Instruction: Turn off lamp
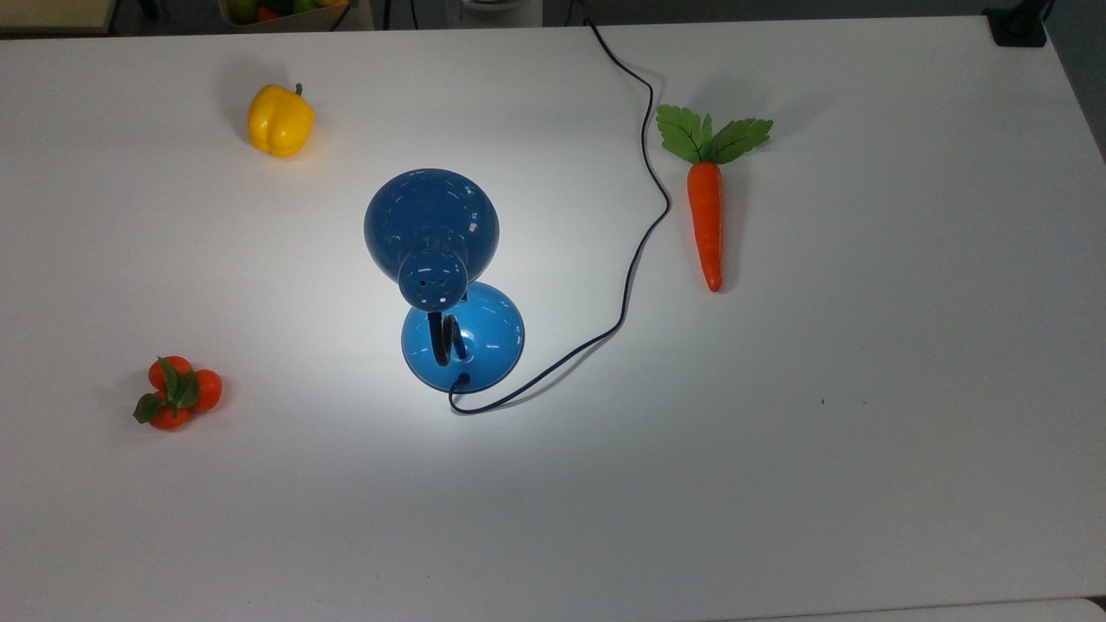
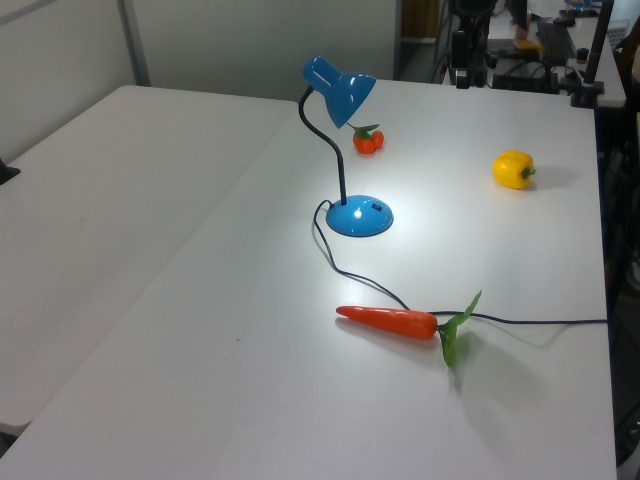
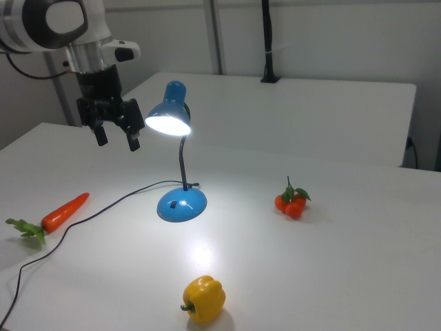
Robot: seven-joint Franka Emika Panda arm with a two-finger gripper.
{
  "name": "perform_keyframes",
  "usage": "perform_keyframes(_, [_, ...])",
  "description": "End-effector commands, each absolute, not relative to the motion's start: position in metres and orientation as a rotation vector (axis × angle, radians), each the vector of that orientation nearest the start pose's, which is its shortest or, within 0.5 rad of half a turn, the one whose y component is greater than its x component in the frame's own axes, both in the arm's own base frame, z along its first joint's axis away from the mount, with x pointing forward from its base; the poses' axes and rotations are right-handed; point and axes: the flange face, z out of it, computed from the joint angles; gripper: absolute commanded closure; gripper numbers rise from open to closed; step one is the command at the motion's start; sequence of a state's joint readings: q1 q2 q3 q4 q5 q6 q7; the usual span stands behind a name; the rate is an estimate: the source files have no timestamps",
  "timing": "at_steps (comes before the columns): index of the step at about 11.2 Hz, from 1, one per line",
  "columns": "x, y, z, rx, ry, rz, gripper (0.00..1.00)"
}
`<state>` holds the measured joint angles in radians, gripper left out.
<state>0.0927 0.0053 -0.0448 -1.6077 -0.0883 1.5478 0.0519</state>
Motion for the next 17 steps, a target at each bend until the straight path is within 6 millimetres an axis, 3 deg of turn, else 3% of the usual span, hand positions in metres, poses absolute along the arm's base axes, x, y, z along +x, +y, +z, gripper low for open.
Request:
perform_keyframes(1, [0.548,0.0085,0.6097,-3.21,0.054,0.081,0.0])
perform_keyframes(17, [0.5522,0.0103,0.6082,-3.211,0.028,0.055,0.0])
